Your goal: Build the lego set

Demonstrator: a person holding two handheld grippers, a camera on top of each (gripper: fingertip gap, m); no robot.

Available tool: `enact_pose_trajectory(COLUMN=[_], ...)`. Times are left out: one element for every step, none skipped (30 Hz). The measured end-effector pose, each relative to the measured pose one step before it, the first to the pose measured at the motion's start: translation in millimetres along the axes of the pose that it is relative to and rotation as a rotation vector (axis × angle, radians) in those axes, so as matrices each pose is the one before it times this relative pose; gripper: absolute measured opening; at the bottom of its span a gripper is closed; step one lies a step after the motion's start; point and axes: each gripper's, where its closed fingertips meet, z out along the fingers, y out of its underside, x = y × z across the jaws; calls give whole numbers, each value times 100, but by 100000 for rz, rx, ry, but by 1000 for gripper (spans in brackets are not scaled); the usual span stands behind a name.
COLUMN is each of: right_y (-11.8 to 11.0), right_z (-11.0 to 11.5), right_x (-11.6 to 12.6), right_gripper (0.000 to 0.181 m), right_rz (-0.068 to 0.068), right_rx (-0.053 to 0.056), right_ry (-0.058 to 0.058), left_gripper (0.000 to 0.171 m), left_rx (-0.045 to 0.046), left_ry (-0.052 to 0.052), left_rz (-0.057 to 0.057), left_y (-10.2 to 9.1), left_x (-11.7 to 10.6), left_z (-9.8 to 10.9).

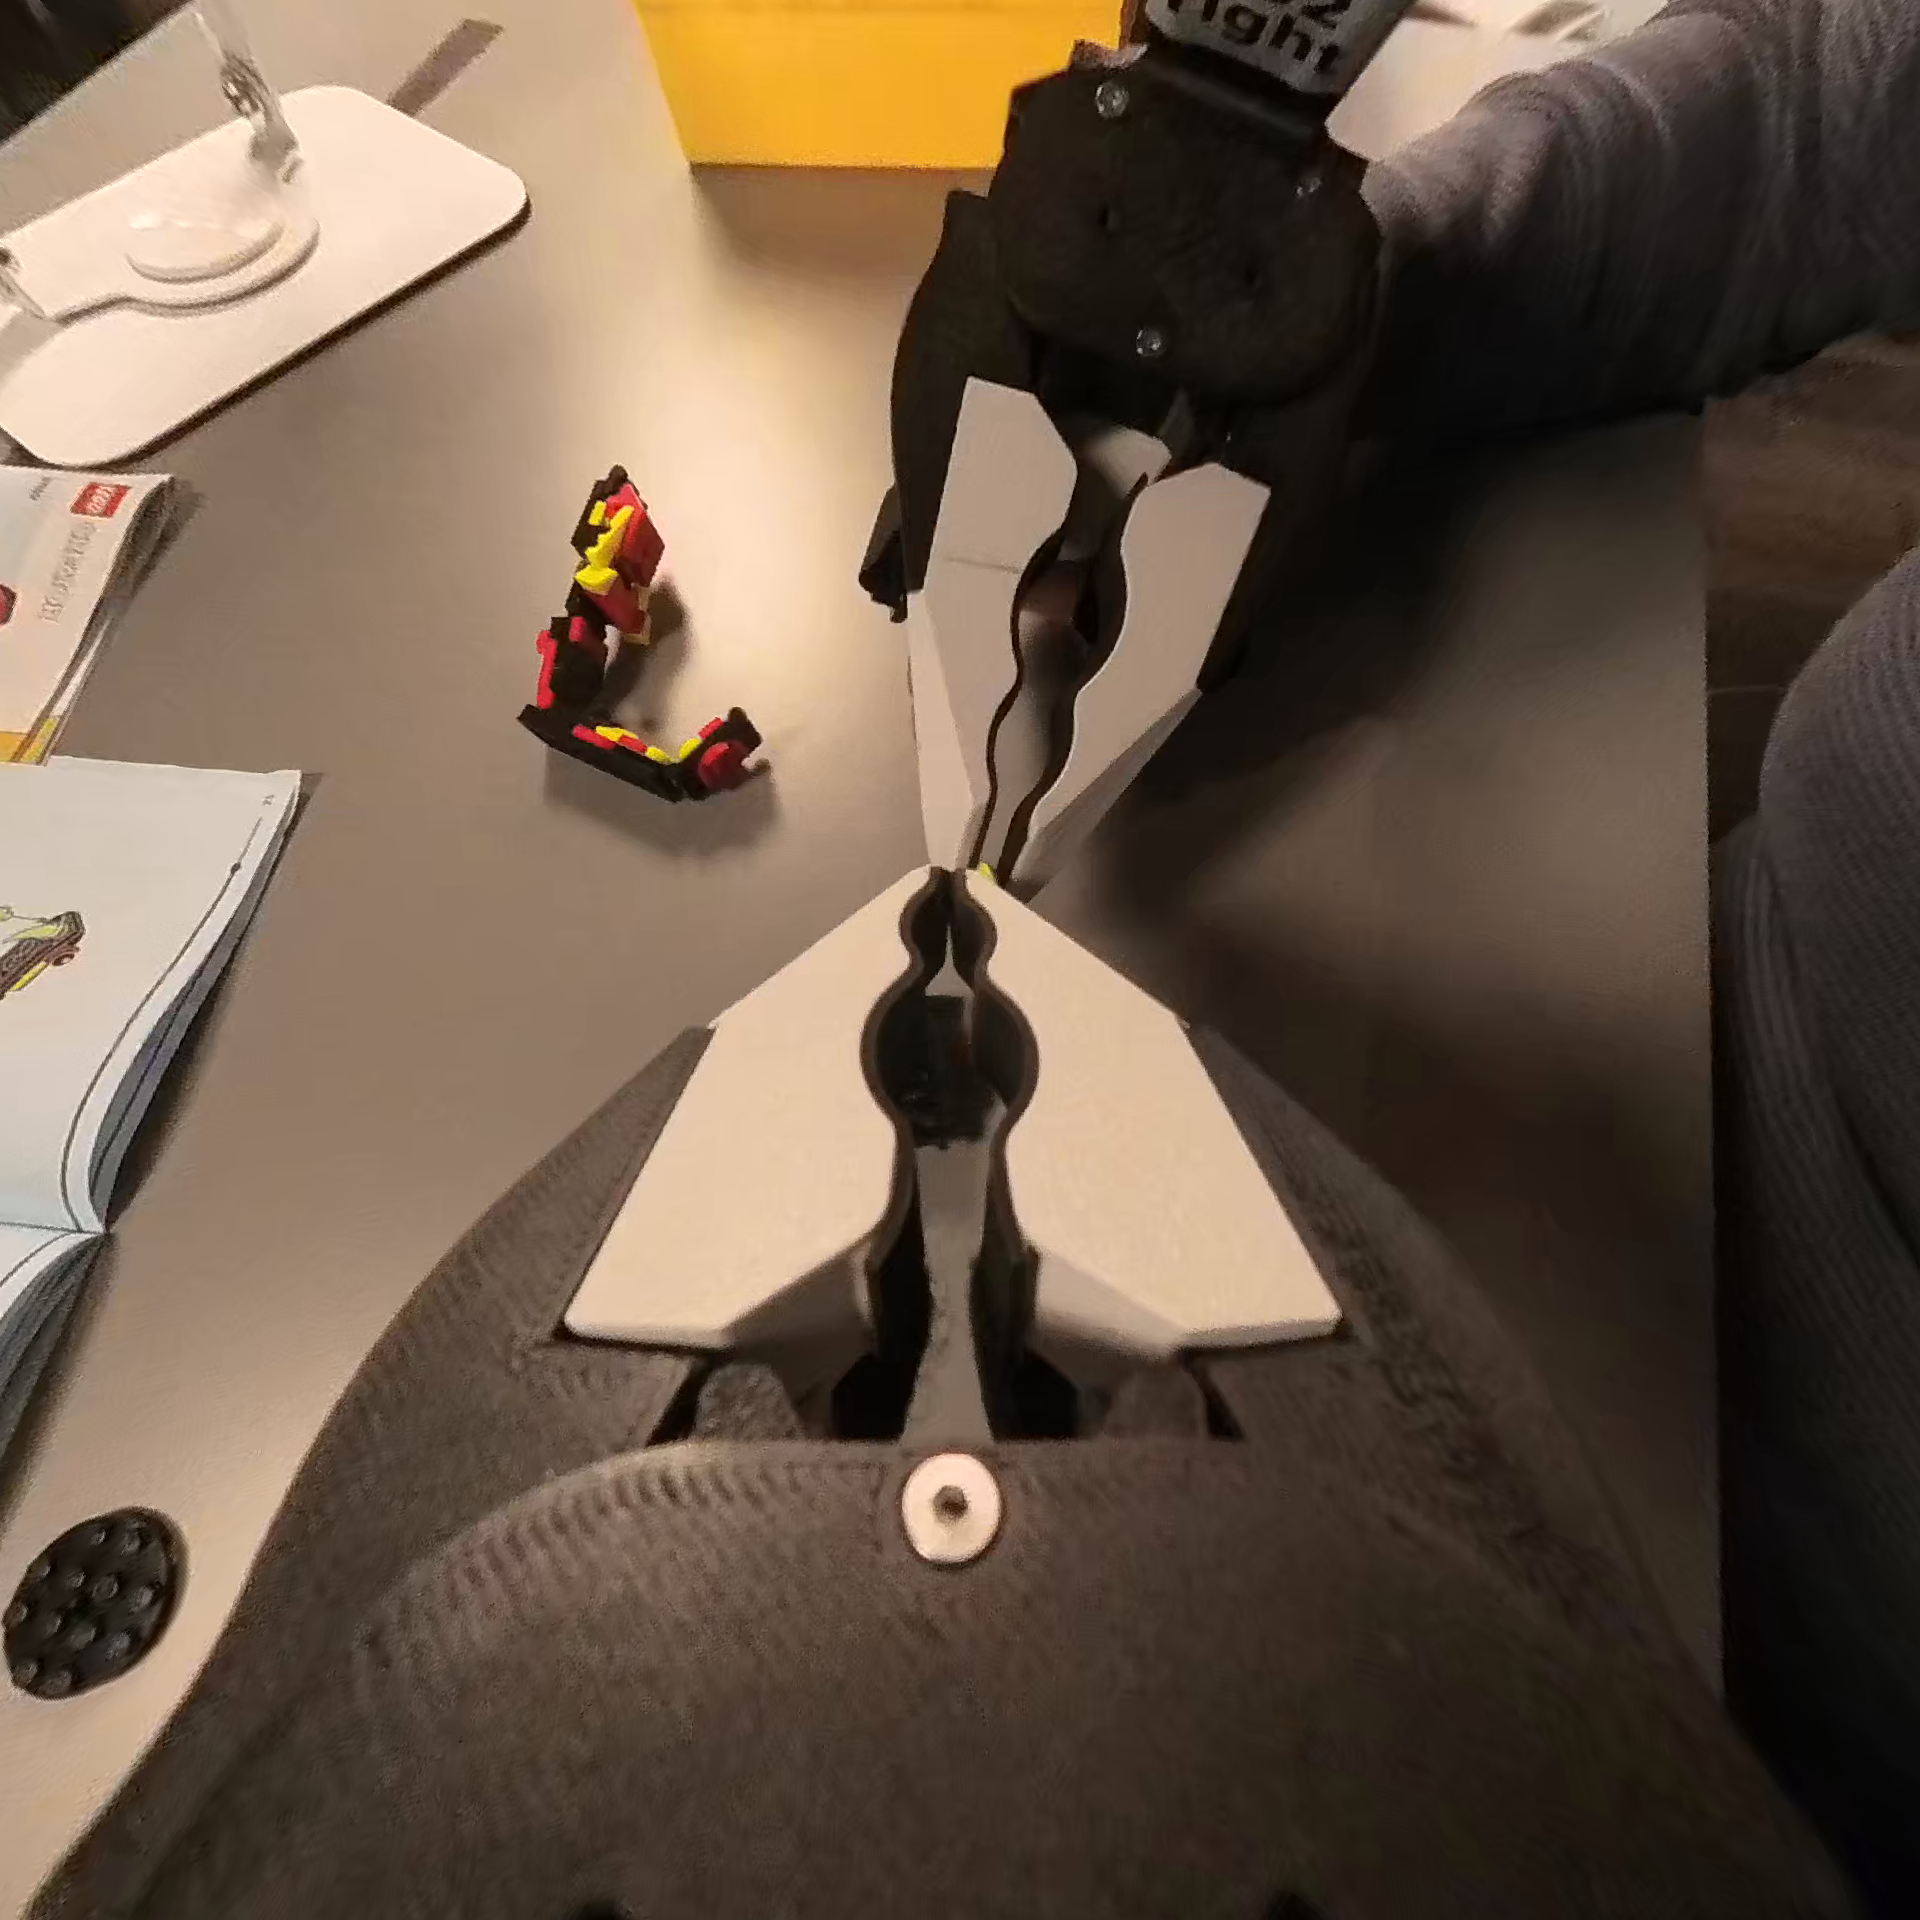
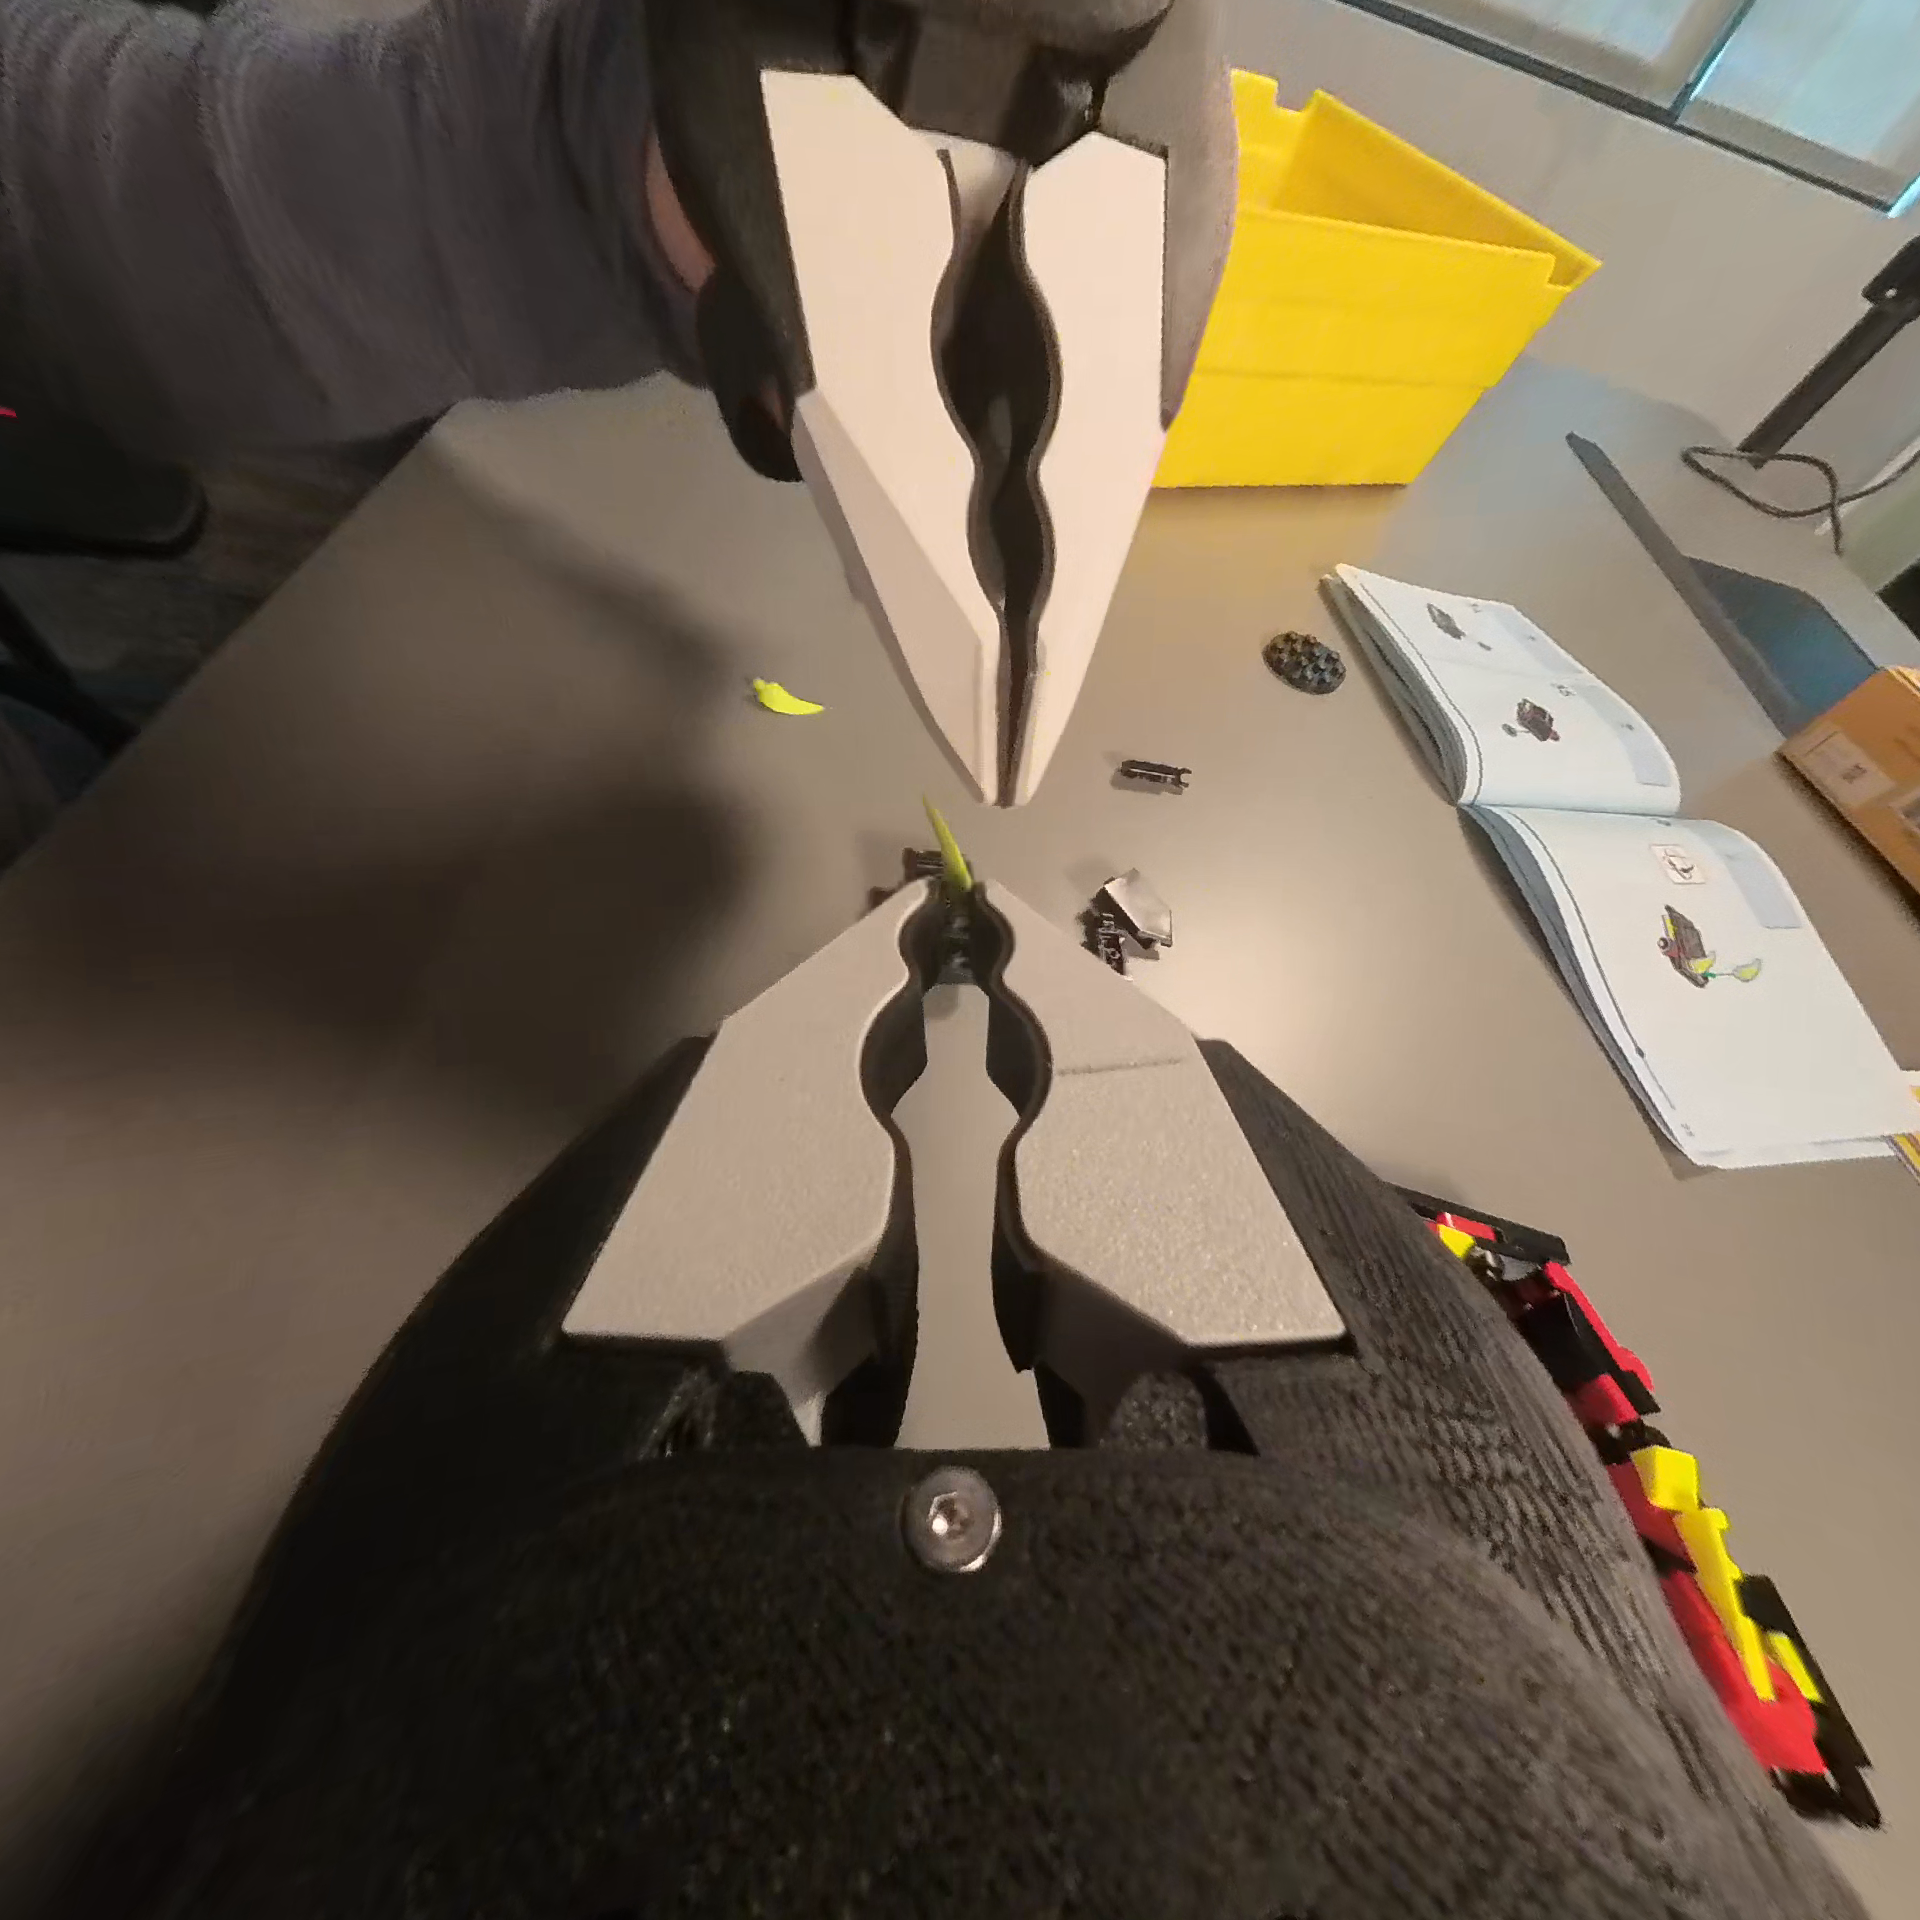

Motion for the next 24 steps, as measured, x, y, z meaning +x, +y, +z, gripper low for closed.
enact_pose_trajectory(right_y=[76,-7,-84,-93,-149,-246,-340,-399,-393,-296,-224,-204,-167,-123,-82,-81,-21,33,39,41,38,23,2,3], right_z=[7,-21,-51,-71,-99,-139,-164,-167,-166,-119,-64,-39,-27,-9,-7,-16,8,33,43,47,38,12,16,14], right_x=[167,135,162,185,233,360,448,415,301,100,-10,-64,-78,-86,-93,-66,-56,-106,-106,-78,-136,-132,-45,-18], right_gripper=[2,2,2,2,2,2,2,2,2,2,2,2,2,2,2,2,2,2,2,2,2,2,2,2], right_rz=[-11,-41,110,101,42,403,1165,1737,1993,2019,1726,1462,1314,959,389,-164,-373,-176,24,-20,-115,-100,-135,-104], right_rx=[-352,305,846,934,1313,2083,2819,3304,3226,2397,1740,1585,1301,948,734,596,171,-257,-226,-92,-157,-83,-74,-61], right_ry=[990,757,884,914,1219,1926,2246,1928,1103,-49,-600,-720,-710,-617,-591,-231,-168,-490,-446,-292,-607,-642,-114,-3], left_gripper=[0,0,0,0,0,0,4,9,12,12,13,13,12,12,12,11,10,2,0,0,0,0,0,0], left_rx=[-860,-522,672,2859,4264,4269,4076,4069,4106,4273,4211,3795,3507,2581,1307,315,-297,-796,-1214,-715,-207,-168,-70,112], left_ry=[188,26,533,-130,-424,386,489,156,1272,772,805,2363,2081,2411,1967,972,728,-51,-224,-104,964,753,-148,402], left_rz=[-1064,-2284,-2738,-2037,-1284,-1422,-2219,-2628,-2323,-2402,-2326,-2032,-2068,-1794,-1679,-1345,-717,-317,297,447,530,506,481,144], left_y=[50,52,-66,-319,-438,-393,-349,-323,-273,-285,-238,-166,-137,-21,79,153,174,204,245,168,107,92,80,37], left_x=[-152,-188,-102,-167,-173,-74,-83,-164,18,-50,-20,226,192,246,173,32,2,-86,-109,-50,142,115,-63,9], left_z=[45,-4,-50,-139,-233,-259,-250,-222,-189,-154,-129,-66,-4,41,93,117,155,188,200,185,141,87,3,-42])
